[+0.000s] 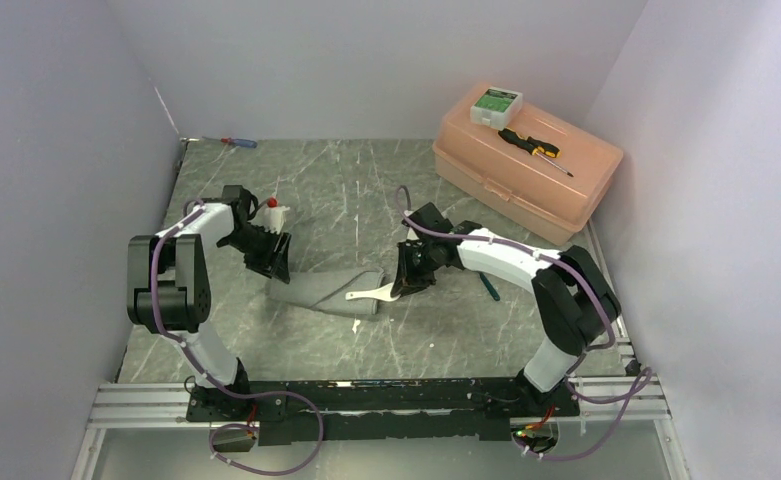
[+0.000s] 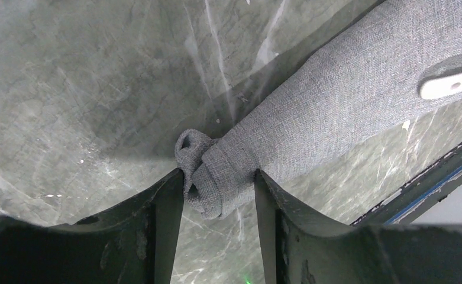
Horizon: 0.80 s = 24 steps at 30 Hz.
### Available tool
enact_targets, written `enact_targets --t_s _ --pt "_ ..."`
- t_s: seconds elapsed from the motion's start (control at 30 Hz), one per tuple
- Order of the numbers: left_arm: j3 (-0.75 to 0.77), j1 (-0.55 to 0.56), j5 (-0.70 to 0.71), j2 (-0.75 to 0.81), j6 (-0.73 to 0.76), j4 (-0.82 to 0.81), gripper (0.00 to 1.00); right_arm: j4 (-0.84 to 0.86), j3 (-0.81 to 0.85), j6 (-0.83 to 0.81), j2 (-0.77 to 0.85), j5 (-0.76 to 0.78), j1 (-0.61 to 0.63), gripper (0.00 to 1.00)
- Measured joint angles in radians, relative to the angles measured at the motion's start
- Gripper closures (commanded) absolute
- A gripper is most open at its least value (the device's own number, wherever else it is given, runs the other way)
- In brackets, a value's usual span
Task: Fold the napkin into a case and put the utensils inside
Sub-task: Insert the spoon into the folded napkin.
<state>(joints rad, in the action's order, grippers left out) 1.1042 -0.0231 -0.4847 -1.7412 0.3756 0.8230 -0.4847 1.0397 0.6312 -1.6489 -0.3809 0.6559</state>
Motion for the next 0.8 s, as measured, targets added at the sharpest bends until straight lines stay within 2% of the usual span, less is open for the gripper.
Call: enact_targets --t_s 0.23,0.47,0.8 --pt "-0.013 0.000 -0.015 -0.002 0.001 -0.012 0.59 0.007 0.026 0.051 -0.079 0.047 0.026 1.00" --pt "-0.032 -0.002 -0.023 -0.018 0.005 -0.035 0.70 0.027 0.031 0.115 -0.085 0.063 0.027 1.00" --pt "-0.032 -0.013 -0.061 -0.039 0.008 -0.036 0.73 0.031 0.111 0.187 -0.116 0.125 0.069 1.00"
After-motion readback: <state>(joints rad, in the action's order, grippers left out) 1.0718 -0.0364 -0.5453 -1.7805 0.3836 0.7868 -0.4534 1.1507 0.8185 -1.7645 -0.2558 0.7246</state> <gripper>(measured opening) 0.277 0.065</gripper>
